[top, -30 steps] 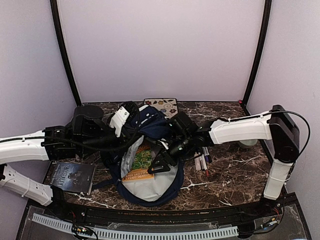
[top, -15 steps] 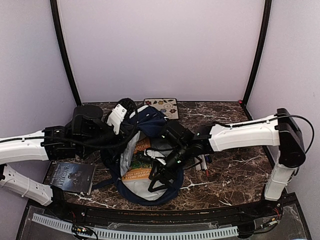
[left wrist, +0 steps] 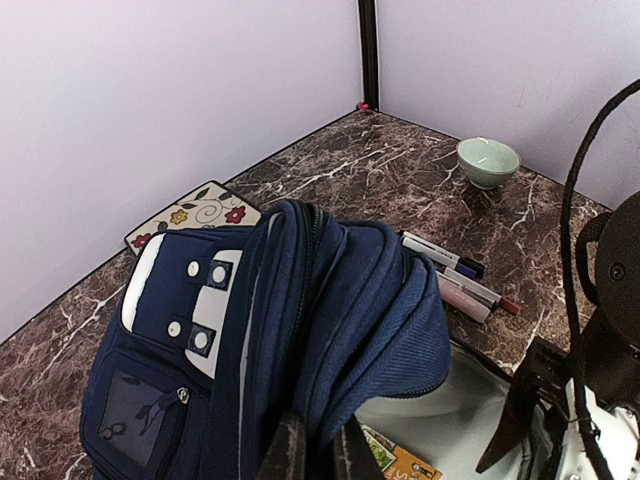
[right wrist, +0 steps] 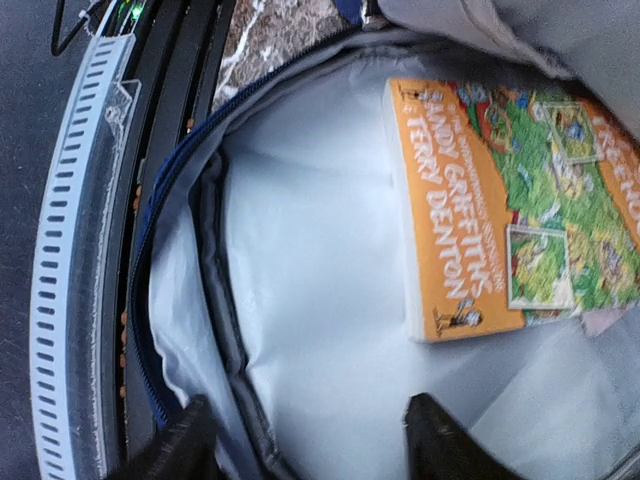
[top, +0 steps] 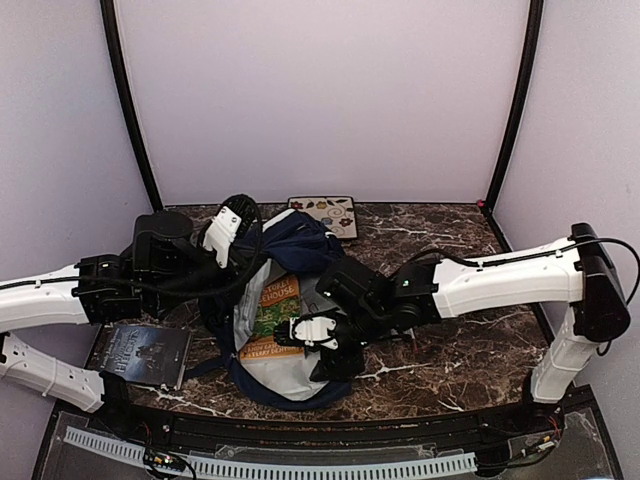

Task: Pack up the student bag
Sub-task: Adjust the book in the largest pocket of the bag.

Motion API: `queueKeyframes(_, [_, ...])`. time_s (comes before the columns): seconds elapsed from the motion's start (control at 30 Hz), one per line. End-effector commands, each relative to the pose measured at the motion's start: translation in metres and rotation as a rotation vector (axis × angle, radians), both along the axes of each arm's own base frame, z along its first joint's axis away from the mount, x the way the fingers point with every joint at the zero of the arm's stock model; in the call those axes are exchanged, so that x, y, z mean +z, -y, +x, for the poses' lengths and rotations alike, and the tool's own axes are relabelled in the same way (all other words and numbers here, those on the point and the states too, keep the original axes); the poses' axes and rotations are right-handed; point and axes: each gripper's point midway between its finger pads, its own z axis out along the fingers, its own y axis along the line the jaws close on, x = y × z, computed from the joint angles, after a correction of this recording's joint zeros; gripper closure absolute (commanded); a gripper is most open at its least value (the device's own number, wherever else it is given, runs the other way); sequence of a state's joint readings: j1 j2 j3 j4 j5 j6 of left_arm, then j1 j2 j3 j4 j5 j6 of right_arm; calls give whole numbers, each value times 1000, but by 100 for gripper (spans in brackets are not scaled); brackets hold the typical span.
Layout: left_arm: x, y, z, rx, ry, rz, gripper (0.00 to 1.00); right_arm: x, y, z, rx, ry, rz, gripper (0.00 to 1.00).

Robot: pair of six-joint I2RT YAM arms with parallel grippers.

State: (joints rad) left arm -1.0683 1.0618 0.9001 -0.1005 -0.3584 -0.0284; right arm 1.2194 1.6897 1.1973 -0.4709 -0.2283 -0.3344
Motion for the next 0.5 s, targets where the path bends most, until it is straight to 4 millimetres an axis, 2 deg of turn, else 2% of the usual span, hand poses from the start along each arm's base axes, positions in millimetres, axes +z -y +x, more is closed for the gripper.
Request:
queueKeyframes(0.0, [47, -8, 6, 40, 79, -157, 100, 15, -31, 9, 49, 79, 49, 73])
queueKeyframes(0.07, [47, -6, 5, 29, 71, -159, 100, 16, -39, 8, 57, 67, 58, 92])
queueKeyframes(0.1, [47, -6, 4, 28, 69, -160, 100, 13, -41, 9, 59, 68, 55, 95])
queueKeyframes(0.23, [48, -9, 5, 38, 74, -163, 100, -9, -49, 9, 87, 130, 32, 100])
queueKeyframes(0.47, [56, -14, 1, 34, 80, -173, 100, -48, -65, 19, 50, 156, -17, 100])
